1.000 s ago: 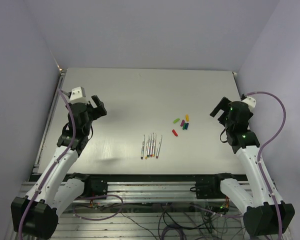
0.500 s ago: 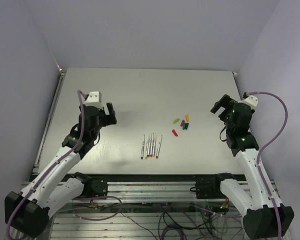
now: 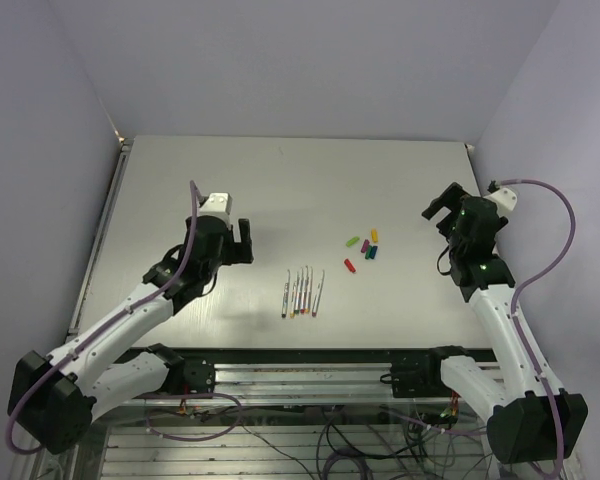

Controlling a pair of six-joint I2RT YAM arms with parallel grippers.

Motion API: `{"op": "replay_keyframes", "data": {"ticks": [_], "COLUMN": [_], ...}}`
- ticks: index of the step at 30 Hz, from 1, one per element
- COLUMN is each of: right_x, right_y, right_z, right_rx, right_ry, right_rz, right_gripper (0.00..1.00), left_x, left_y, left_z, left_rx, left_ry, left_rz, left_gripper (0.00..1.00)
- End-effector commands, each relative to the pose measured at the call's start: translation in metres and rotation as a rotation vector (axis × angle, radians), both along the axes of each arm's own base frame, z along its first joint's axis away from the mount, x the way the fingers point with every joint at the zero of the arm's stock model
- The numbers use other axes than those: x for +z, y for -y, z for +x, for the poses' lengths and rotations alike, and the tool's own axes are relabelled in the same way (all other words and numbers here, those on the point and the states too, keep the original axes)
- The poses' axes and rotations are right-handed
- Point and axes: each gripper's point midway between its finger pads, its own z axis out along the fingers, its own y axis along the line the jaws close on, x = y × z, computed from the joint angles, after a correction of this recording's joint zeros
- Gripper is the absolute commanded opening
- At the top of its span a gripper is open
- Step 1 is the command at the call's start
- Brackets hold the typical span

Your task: Insert the pens into the pen caps

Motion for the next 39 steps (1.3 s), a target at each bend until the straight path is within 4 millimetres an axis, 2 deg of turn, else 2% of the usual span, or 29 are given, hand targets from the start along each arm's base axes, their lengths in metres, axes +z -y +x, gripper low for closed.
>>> {"op": "replay_keyframes", "data": {"ticks": [1,5,7,11,16,24,27,31,35,39], "right_x": [0.013,0.013,0.012,0.01,0.007,-0.017,-0.034,-0.045,-0.037,-0.025], "right_y": [0.004,0.001,-0.007,-0.008,-0.015,-0.023,-0.017,-0.014,-0.015,-0.02], "right_z": [0.001,0.002,0.003,0.0,-0.002,-0.004,-0.009,-0.011,-0.012,-0.01], "right_rx": [-0.025,0.019,0.099,0.132,0.148,0.139,0.098,0.074,0.071,0.108], "right_ry": [0.034,0.041,0.037,0.025,0.041,-0.035,-0.118,-0.165,-0.112,-0.056], "right_rz": [0.005,-0.033,-0.081,-0.126,-0.072,0.028,0.034,0.039,0.052,0.054], "right_gripper": [1.0,1.0,1.0,1.0,1.0,1.0,1.0,1.0,1.0,1.0], "left_x": [0.002,0.008,0.007,-0.008,-0.026,-0.043,-0.054,-0.059,-0.057,-0.054], "left_y": [0.012,0.016,0.022,0.009,0.027,0.038,0.048,0.078,0.099,0.106], "left_z": [0.002,0.004,0.002,0.003,0.003,-0.004,-0.012,-0.03,-0.037,-0.034], "left_rx": [-0.004,-0.014,-0.06,0.022,-0.064,-0.099,-0.134,-0.218,-0.265,-0.277], "left_ry": [-0.034,0.022,0.043,-0.015,-0.107,-0.162,-0.218,-0.247,-0.288,-0.295], "left_rz": [-0.061,-0.107,-0.113,-0.079,-0.037,-0.043,-0.002,0.057,0.056,0.054], "left_gripper": [0.96,0.96,0.96,0.96,0.96,0.96,0.96,0.96,0.96,0.96]}}
